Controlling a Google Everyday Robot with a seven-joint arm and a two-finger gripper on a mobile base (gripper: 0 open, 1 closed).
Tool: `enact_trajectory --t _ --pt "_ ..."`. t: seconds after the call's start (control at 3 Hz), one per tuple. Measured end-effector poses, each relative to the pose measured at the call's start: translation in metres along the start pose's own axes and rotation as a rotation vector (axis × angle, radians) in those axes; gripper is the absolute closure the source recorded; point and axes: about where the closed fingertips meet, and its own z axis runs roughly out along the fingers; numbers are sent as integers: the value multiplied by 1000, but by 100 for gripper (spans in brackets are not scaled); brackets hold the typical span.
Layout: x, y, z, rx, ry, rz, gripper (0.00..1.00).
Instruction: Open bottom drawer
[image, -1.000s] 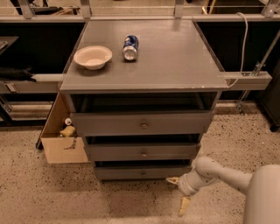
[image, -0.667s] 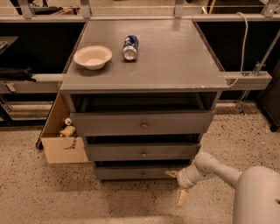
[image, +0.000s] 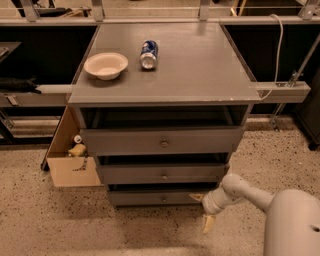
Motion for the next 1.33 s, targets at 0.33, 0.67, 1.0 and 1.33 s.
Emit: enact_trajectory --t 0.33,0.67,1.0,1.33 --pt "25 -28 13 41 33 -44 0" --pt "42 -53 21 83 62 -74 0" --pt "49 -71 28 114 92 -97 0" --pt "56 -83 40 123 116 -101 0"
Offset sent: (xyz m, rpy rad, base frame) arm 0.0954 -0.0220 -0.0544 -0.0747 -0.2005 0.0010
